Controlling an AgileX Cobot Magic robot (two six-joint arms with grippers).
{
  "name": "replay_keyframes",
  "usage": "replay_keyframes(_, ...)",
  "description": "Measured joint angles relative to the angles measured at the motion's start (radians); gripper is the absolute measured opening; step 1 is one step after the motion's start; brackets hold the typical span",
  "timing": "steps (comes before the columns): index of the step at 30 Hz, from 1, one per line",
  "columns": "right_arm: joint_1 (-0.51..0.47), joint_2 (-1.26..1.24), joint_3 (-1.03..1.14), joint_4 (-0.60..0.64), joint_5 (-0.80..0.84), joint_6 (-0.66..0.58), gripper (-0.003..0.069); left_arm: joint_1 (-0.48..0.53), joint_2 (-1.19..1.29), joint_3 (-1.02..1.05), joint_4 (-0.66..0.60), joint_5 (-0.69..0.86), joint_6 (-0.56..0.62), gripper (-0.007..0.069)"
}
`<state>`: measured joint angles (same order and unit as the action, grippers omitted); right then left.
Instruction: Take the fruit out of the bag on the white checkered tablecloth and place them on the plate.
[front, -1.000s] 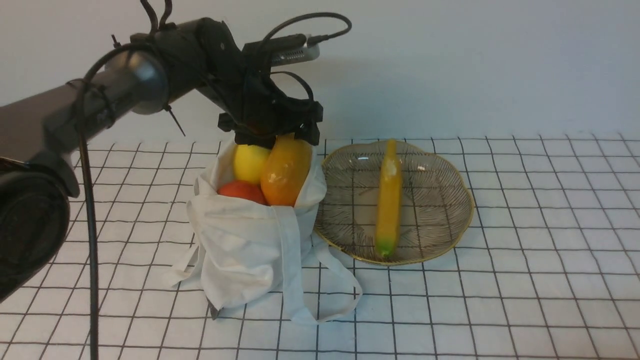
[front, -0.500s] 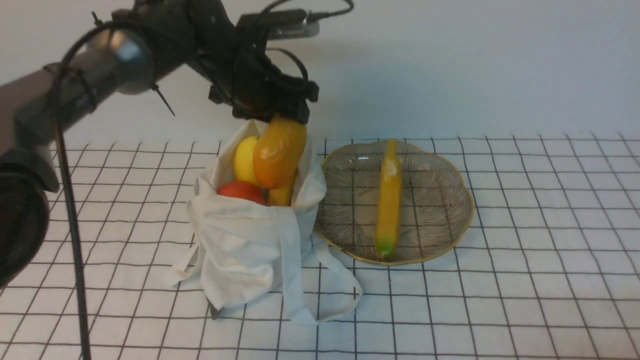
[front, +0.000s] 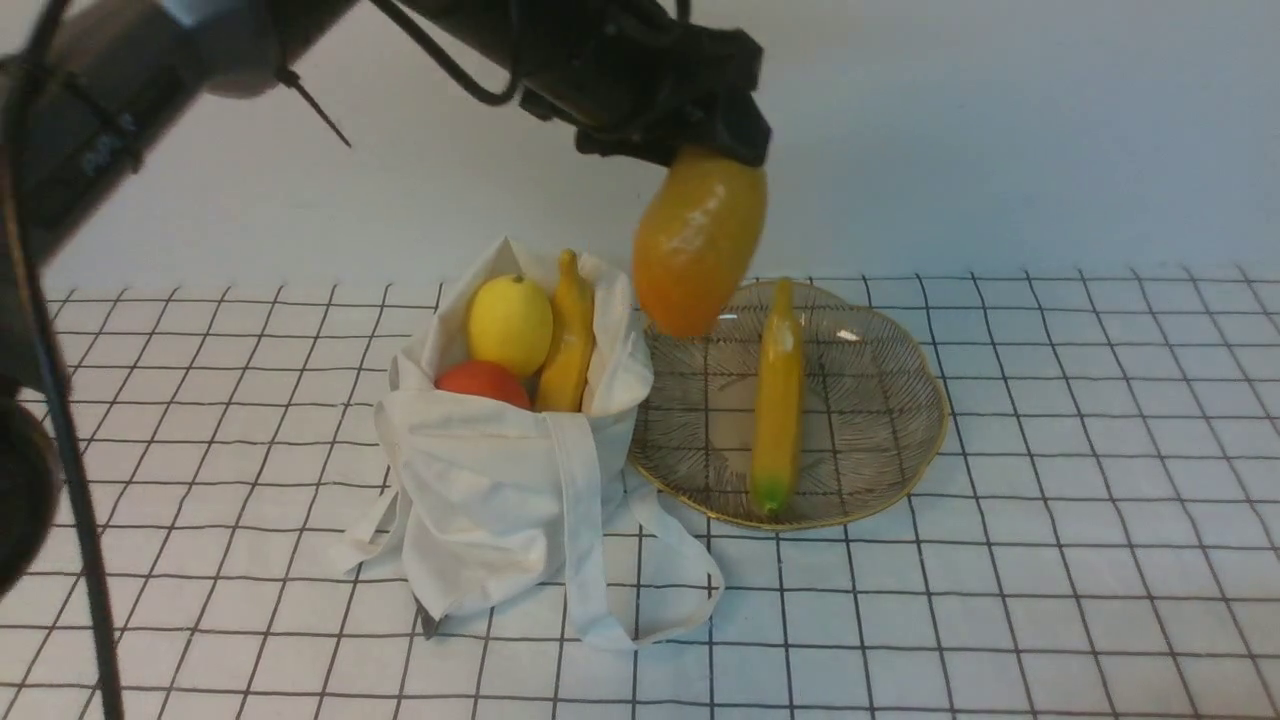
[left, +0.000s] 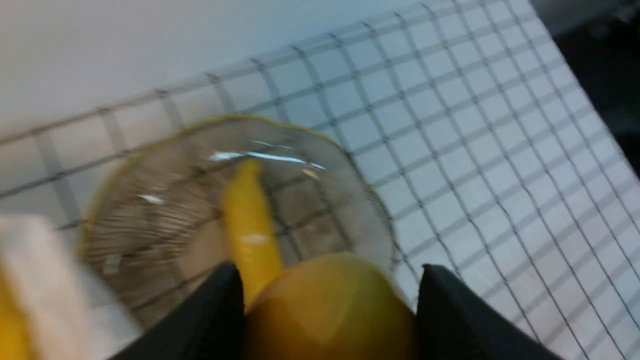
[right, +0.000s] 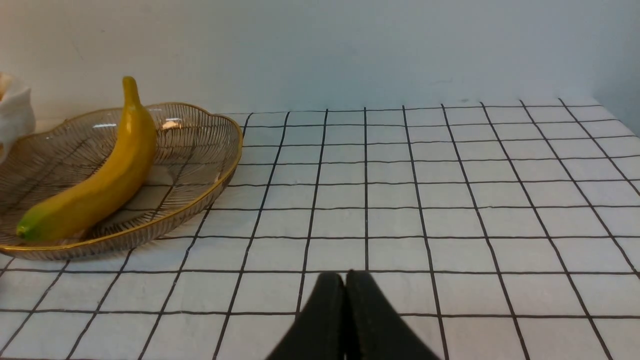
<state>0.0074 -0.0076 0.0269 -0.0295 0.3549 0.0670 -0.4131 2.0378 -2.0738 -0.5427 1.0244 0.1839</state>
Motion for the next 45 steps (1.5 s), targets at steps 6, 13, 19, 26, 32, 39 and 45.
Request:
replay_keyframes(6,0.000,0.000,0.000,0.000,0.000,0.000,-0.0015,-0.087,0.130,0.000,-0.017,-0.050,0.021,0.0395)
replay_keyframes(13,0.000,0.000,0.000,0.000,0.000,0.000,-0.0015,-0.128,0.214,0.000,-0.038,-0.194,0.021,0.0395)
replay_keyframes(19,0.000,0.000,0.000,0.000,0.000,0.000,-0.0015,-0.145,0.265,0.000,-0.053,-0.293,0.021,0.0402)
replay_keyframes(26,0.000,0.000,0.000,0.000,0.000,0.000,-0.0015,-0.147,0.295,0.000,-0.065,-0.320,0.021,0.0526)
replay_keyframes(32,0.000,0.000,0.000,0.000,0.000,0.000,-0.0015,-0.147,0.289,0.000,-0.069,-0.320,0.064,0.0580)
replay_keyframes(39,0.000,0.000,0.000,0.000,0.000,0.000,-0.0015,-0.103,0.127,0.001,0.023,-0.160,0.090,0.0339)
replay_keyframes(45,0.000,0.000,0.000,0.000,0.000,0.000,-0.0015,-0.046,-0.081,0.001,0.229,0.110,0.072,0.0027)
